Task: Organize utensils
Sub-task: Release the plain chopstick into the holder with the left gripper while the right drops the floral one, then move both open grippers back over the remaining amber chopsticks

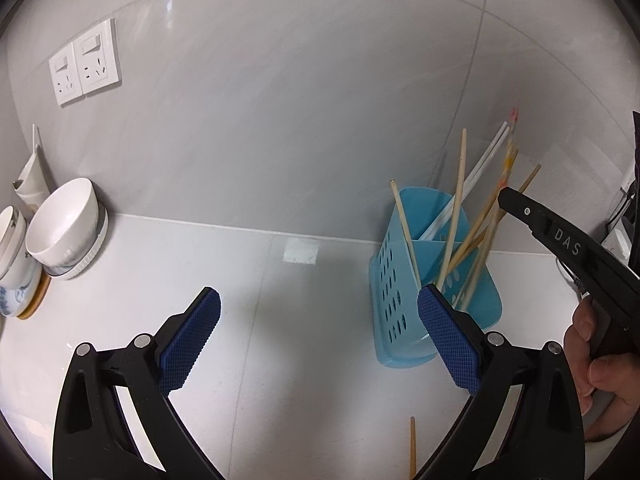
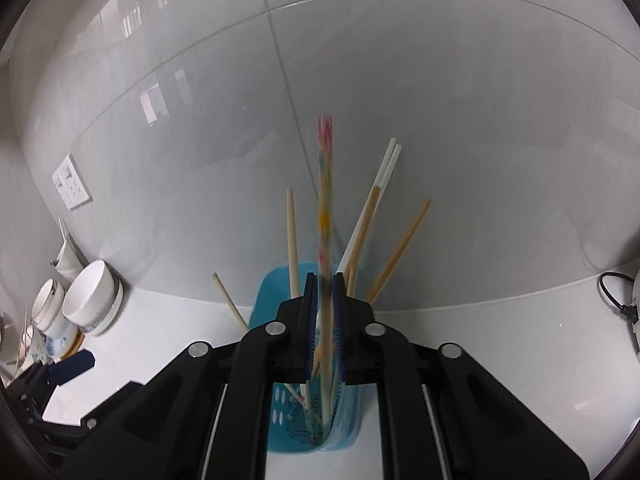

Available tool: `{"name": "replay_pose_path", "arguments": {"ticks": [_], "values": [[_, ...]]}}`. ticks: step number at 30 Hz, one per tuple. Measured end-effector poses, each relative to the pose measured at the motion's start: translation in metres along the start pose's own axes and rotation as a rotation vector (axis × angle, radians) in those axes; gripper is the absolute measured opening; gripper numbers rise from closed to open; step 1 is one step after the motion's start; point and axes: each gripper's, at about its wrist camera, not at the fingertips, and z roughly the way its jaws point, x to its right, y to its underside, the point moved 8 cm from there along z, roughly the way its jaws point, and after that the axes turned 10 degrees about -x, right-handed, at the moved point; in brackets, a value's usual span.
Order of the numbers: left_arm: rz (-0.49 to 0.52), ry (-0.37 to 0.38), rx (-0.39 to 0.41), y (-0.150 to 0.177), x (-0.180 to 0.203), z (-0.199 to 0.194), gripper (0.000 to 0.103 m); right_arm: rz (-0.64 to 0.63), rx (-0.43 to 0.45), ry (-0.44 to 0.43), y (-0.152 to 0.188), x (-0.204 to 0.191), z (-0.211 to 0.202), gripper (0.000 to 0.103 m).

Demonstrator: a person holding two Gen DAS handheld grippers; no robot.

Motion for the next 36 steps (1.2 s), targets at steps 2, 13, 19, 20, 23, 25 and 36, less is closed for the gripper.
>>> {"name": "replay_pose_path", "arguments": {"ticks": [2,13,19,20,23,25,36], "values": [[-0.005,0.003,0.000,0.000,0.000,0.001,0.097,-0.012,-0.009,0.012,0.002,-0.002,-0.001,0.010],[-0.012,0.010,0.010,0.005,0.001,-0.005,0.097,-0.010,-0.048,0.049,0.008,0.002,-0.040,0.066],[-0.006,0.026,-0.004,0.014,0.006,-0.012,0.097,-0.024,-0.074,0.094,0.023,0.017,-0.063,0.091],[-0.004,0.028,-0.007,0.015,0.007,-0.013,0.097,-0.026,-0.078,0.110,0.028,0.021,-0.067,0.094],[0.010,0.035,-0.023,0.023,0.012,-0.016,0.097,-0.030,-0.102,0.154,0.044,0.033,-0.073,0.095],[0.020,0.044,-0.042,0.030,0.016,-0.016,0.097,-0.030,-0.129,0.177,0.058,0.042,-0.077,0.095],[0.029,0.056,-0.192,0.086,0.028,0.000,0.097,0.060,-0.294,0.255,0.135,0.106,-0.085,0.095]]}}
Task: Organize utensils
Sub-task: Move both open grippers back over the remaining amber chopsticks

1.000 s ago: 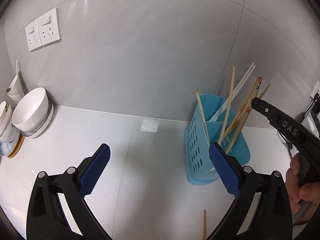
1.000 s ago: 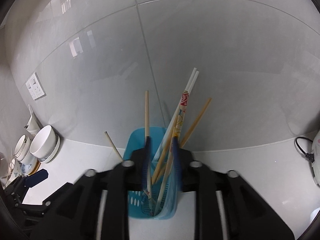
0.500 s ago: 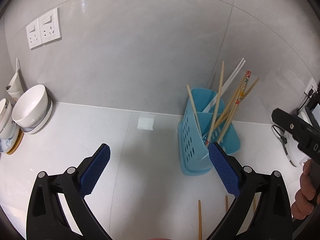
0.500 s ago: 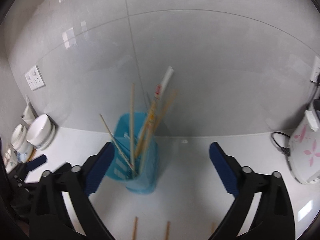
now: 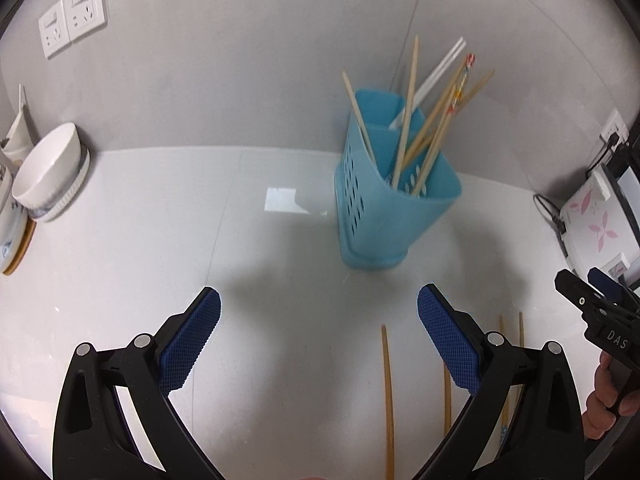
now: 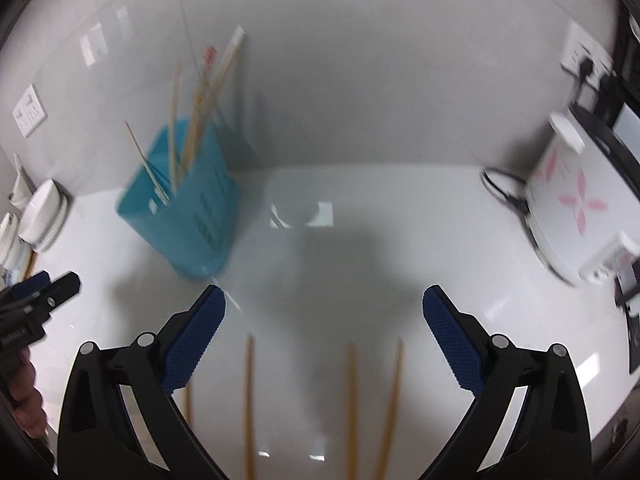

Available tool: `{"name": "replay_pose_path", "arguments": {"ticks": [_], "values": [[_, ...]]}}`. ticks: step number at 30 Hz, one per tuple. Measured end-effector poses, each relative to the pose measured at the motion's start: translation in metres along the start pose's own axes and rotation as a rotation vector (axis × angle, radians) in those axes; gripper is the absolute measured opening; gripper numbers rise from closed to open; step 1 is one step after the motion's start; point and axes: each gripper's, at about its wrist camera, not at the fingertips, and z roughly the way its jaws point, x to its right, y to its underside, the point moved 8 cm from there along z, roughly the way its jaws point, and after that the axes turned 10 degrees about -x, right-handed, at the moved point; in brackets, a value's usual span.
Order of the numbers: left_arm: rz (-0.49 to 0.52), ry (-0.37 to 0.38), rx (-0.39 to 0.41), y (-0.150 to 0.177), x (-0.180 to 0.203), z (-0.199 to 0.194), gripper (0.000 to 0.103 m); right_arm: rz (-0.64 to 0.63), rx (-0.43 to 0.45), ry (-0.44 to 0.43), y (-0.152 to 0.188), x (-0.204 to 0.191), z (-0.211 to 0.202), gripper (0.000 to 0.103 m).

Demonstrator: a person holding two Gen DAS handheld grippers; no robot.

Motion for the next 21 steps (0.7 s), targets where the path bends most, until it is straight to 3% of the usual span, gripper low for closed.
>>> {"name": "replay_pose_path", "arguments": {"ticks": [10,21], "values": [[0.025,-0.003,-0.134,0.050,0.016,0.034,0.097,0.057,-0.169,0.065,0.073,0.048,0.036,0.095],[0.048,-0.024,-0.279,0.102,0.028,0.065,0.097,0.064,-0.327,0.101,0.123,0.059,0.054,0.083]]}}
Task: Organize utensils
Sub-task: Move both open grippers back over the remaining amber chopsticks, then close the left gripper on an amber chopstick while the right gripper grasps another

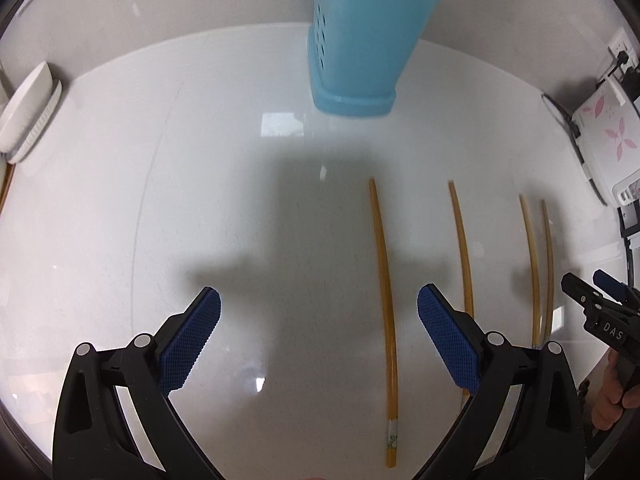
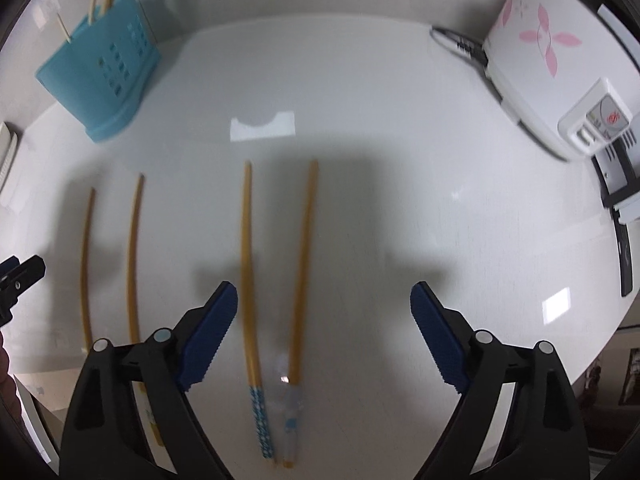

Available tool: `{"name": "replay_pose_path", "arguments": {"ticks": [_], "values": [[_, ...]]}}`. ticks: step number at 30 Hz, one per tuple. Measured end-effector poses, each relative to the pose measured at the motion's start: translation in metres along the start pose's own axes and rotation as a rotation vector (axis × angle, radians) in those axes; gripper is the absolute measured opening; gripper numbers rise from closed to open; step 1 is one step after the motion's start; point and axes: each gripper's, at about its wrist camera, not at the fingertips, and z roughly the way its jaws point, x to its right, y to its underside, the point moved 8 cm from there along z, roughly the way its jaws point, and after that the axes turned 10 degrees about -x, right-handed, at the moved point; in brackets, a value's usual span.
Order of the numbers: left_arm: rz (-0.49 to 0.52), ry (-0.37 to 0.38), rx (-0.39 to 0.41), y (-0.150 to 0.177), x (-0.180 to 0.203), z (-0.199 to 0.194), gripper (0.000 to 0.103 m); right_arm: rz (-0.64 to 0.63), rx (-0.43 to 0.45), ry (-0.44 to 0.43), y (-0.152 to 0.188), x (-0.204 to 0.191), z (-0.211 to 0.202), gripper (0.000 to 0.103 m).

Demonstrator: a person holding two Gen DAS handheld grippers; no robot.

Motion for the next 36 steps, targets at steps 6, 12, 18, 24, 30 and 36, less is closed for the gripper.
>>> {"name": "replay_pose_path", "arguments": {"ticks": [6,12,18,24,30,36], "values": [[0.000,-0.001,-0.057,0.023,0.004,0.014,0.097,0.031,-0.103,-0.019,0.016,0.006,0.020,0.073],[0.010,-0.014,-0.104,0.040,0.015,0.020,0.097,0.002,-0.164,-0.001,0.029,0.000,0.025,0.063],[0.015,-0.030,-0.144,0.057,0.024,0.027,0.096,-0.018,-0.222,0.009,0.036,-0.006,0.033,0.050],[0.029,-0.053,-0.181,0.072,0.039,0.034,0.090,-0.012,-0.265,-0.006,0.038,-0.008,0.038,0.038],[0.029,-0.067,-0.216,0.080,0.046,0.042,0.077,-0.003,-0.300,-0.032,0.038,0.000,0.042,0.024],[0.053,-0.089,-0.219,0.084,0.054,0.039,0.055,0.005,-0.320,-0.050,0.039,0.004,0.047,0.018]]}}
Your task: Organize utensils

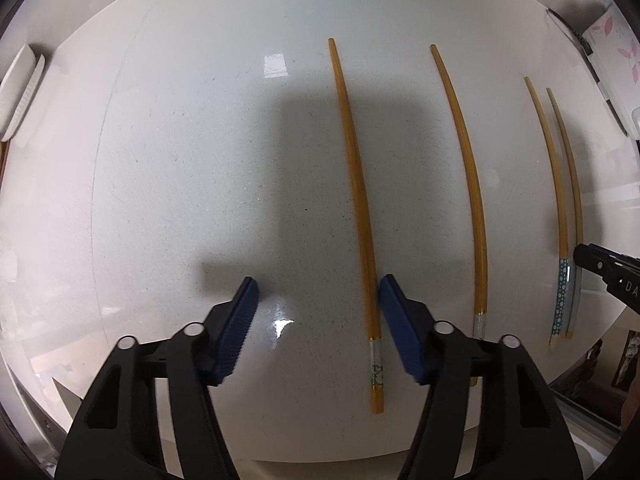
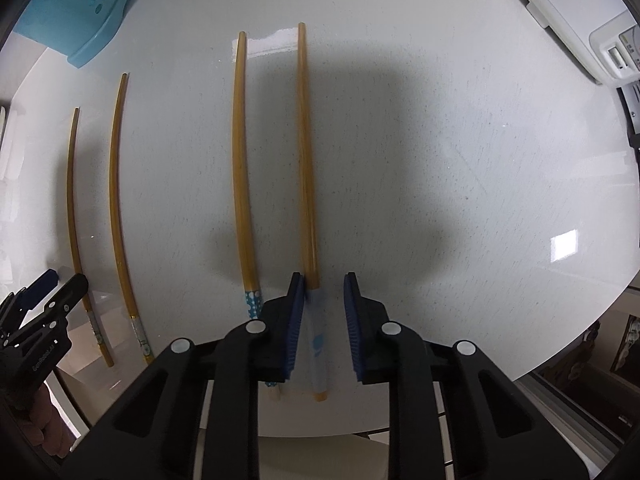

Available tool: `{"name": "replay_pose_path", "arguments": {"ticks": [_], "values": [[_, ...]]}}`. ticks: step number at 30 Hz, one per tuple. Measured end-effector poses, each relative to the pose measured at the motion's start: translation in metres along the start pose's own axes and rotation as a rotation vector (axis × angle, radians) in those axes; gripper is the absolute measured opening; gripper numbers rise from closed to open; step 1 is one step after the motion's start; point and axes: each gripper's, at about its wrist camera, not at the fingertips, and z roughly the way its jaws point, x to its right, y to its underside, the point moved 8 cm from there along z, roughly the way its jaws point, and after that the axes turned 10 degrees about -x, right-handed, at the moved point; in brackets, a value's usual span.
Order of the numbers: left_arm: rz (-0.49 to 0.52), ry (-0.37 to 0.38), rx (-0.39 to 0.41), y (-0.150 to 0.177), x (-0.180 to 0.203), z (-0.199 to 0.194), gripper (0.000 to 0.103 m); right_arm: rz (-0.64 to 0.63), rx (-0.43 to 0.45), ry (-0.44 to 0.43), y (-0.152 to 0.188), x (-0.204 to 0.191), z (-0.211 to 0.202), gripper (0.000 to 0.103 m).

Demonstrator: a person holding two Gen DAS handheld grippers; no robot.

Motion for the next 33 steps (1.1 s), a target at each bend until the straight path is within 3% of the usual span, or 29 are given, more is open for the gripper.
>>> {"name": "replay_pose_path", "arguments": {"ticks": [7,18,20,33], "values": [[-0.005,-0.001,-0.020,-0.007,0.001,-0.015,0.008,0.002,-0.007,0.000,-0.003,0.003,0.001,0.015],[-0.014,0.033,-0.023,-0.009,-0.006,-0.016,0.006,0.010,-0.015,0.015,0.000,-0.012,0.003,0.015],[-0.015,0.038,-0.023,-0.009,-0.008,-0.016,0.006,0.010,-0.017,-0.006,0.001,-0.013,0.002,0.007],[-0.030,0.051,0.010,-0.005,-0.025,-0.026,0.006,0.019,0.018,-0.007,0.005,-0.013,-0.008,0.007]]}}
